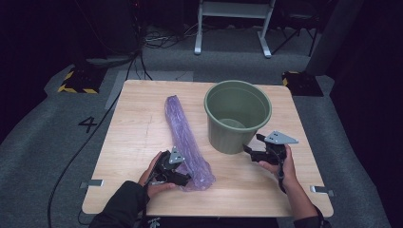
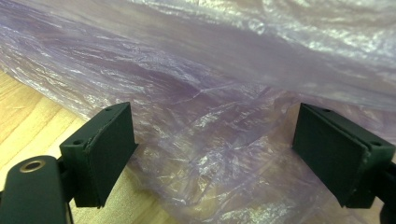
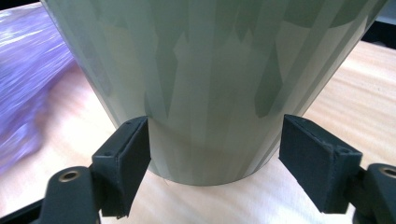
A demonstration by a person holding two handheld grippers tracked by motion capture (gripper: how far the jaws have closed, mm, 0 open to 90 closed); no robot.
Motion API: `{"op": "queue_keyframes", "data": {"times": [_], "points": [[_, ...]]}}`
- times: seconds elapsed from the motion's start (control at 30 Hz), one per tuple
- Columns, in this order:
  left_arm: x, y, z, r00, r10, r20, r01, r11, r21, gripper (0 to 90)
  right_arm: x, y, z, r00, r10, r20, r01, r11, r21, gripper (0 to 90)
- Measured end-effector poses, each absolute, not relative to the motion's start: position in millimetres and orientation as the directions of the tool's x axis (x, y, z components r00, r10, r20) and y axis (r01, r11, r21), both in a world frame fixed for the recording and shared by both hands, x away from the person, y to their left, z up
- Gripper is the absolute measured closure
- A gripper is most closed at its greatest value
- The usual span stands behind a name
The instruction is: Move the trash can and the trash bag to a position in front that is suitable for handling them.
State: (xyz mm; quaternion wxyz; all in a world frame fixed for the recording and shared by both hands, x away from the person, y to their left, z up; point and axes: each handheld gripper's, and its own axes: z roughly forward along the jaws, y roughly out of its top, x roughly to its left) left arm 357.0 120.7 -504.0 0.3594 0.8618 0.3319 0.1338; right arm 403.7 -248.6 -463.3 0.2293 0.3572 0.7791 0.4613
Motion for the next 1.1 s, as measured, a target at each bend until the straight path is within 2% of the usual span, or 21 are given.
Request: {"op": "queue_keyframes", "data": {"times": [0.27,0.4,0.53,0.57,0.73,0.8,0.93,1.03,1.1], "points": [[358,118,-504,0.731,0.683,-0.002,0.484,-0.516,0.707,10.8,427,-232,-459,-0.626,0.778,-0.056,0.353,0.346,0.869,25.0],[357,117,-504,0.725,0.689,-0.003,0.49,-0.512,0.706,10.8,417,-233,-460,-0.635,0.771,-0.051,0.351,0.346,0.87,25.4],[357,114,-504,0.71,0.705,-0.005,0.502,-0.5,0.706,10.8,391,-232,-459,-0.699,0.715,-0.021,0.34,0.359,0.869,25.7],[357,112,-504,0.708,0.706,-0.005,0.503,-0.499,0.706,10.9,371,-222,-463,-0.761,0.647,-0.051,0.308,0.429,0.849,25.1],[358,102,-504,0.691,0.723,-0.005,0.515,-0.487,0.705,10.7,340,-198,-475,-0.867,0.499,0.005,0.283,0.483,0.829,24.2],[360,96,-504,0.685,0.728,-0.008,0.519,-0.481,0.707,10.7,333,-188,-477,-0.889,0.457,0.035,0.281,0.483,0.83,23.8],[361,92,-504,0.688,0.726,-0.006,0.516,-0.483,0.707,10.8,329,-173,-481,-0.904,0.428,0.01,0.254,0.517,0.817,23.1],[361,91,-504,0.687,0.726,-0.005,0.516,-0.484,0.706,10.7,333,-161,-490,-0.902,0.433,-0.007,0.248,0.531,0.81,29.9],[361,91,-504,0.688,0.726,-0.005,0.516,-0.485,0.706,10.7,334,-156,-493,-0.9,0.435,-0.018,0.243,0.537,0.808,46.2]]}}
